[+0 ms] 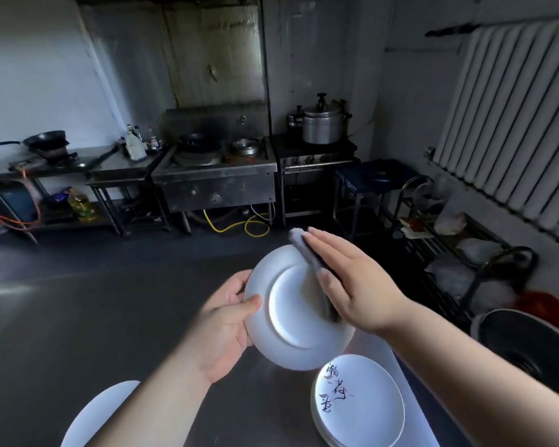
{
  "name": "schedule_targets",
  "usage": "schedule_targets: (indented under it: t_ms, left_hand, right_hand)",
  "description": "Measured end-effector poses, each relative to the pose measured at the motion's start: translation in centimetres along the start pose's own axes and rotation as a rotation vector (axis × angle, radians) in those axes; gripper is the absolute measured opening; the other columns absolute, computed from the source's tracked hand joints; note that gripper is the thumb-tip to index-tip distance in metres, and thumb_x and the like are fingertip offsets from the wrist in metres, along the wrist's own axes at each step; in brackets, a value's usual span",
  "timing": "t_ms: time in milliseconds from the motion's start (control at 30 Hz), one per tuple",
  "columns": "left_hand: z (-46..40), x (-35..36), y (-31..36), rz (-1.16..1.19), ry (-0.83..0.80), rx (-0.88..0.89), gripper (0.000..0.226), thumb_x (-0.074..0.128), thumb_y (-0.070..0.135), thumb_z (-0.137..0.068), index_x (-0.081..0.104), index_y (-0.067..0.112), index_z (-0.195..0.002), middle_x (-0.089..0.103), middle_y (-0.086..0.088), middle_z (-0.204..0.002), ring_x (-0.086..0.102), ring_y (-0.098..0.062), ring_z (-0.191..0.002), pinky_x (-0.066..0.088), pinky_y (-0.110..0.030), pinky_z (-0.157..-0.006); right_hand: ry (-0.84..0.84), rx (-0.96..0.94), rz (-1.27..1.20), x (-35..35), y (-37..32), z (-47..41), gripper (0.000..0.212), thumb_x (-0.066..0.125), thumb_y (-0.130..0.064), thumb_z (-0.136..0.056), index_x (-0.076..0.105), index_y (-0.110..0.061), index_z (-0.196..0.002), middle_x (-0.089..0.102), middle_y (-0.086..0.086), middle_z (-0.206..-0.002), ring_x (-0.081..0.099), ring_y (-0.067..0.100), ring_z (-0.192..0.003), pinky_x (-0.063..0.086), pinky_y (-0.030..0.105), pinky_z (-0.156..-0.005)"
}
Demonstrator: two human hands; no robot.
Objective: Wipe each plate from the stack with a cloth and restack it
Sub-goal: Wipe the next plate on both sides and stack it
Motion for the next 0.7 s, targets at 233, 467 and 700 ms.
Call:
schedule_targets:
  t_ms: [233, 467, 700]
  left_hand:
    - [0.1, 1.0, 1.0, 0.085, -0.032, 0.047, 0.05, 0.063, 0.001, -0.091, 0.055, 0.005, -0.14, 0.067, -0.023, -0.132, 0.068, -0.037, -0.115, 0.062, -0.044, -0.083]
    - [-0.1, 1.7, -0.3, 0.107, -0.046, -0.003, 0.054, 0.064, 0.008, -0.088, 0.055, 0.006, -0.141, 0.065, -0.025, -0.137, 0.067, -0.038, -0.117, 0.061, -0.045, -0.087]
    - [-0.8, 2.0, 0.1, 0.247, 0.039, 0.104, 0.055, 0.06, 0.0, -0.089, 0.053, 0.015, -0.141, 0.067, -0.012, -0.137, 0.071, -0.029, -0.115, 0.063, -0.044, -0.077]
  right_hand:
    - [0.082, -0.037, 0.089, -0.6, 0.2, 1.8, 0.057, 0.042, -0.036, -0.11, 0.036, -0.016, -0.163, 0.035, 0.004, -0.168, 0.029, 0.022, -0.158, 0.032, 0.049, -0.125]
    - [0.08, 0.002, 0.012, -1.4, 1.1, 1.3, 0.051, 0.047, -0.035, -0.108, 0.05, -0.019, -0.156, 0.051, -0.001, -0.156, 0.048, 0.017, -0.144, 0.042, 0.043, -0.116]
    - [0.356, 0.318, -0.302, 1.1, 1.9, 6.0, 0.057, 0.044, -0.029, -0.109, 0.029, -0.024, -0.164, 0.02, -0.03, -0.166, 0.028, 0.007, -0.155, 0.033, 0.033, -0.124]
Point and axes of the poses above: each hand's wrist, its own z-axis away from the middle knuckle, its own x-axis out of the palm, y = z × x, the point moved 10 cm from there along -z, towards the middle knuckle
